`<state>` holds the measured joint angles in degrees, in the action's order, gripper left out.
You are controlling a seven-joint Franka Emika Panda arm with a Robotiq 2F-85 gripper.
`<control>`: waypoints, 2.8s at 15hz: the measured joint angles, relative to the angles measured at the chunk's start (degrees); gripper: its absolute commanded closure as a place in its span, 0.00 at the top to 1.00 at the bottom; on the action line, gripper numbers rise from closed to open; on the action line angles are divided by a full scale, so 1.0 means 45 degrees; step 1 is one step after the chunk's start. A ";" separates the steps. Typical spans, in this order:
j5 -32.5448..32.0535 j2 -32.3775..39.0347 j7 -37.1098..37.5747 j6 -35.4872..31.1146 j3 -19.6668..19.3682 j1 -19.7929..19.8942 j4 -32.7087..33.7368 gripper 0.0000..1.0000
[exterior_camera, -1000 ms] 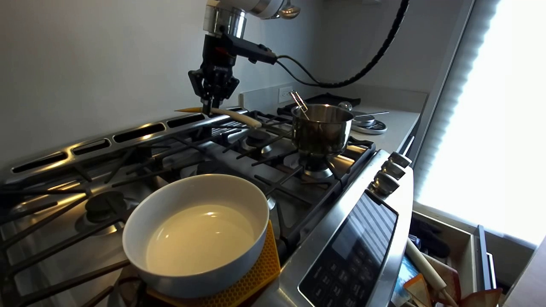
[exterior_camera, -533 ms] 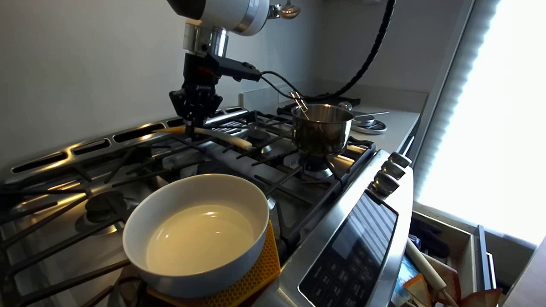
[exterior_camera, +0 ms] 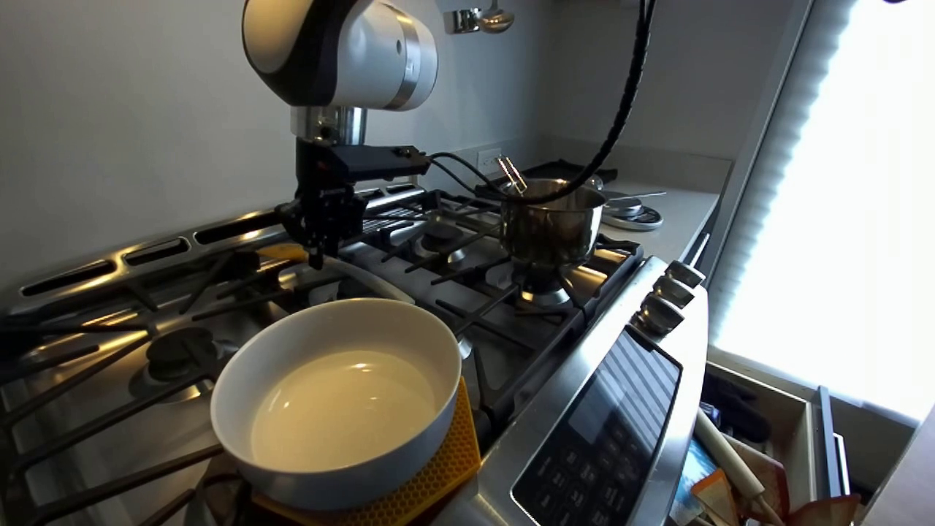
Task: Remove the spatula from the pot
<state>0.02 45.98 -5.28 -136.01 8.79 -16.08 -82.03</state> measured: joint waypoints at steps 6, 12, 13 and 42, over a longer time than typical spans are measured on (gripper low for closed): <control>-0.0343 0.0113 0.0775 0.1520 -0.0098 -0.0463 0.0487 0.48; -0.0344 0.0109 0.1456 0.2832 -0.0220 -0.0549 0.0891 0.93; -0.0344 0.0054 0.1479 0.2729 -0.0276 -0.0535 0.0918 0.99; -0.2096 -0.7873 1.3586 0.2049 -0.0372 -0.2469 -0.8915 1.00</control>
<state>-9.41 10.56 55.86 -126.78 7.12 -27.19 -122.15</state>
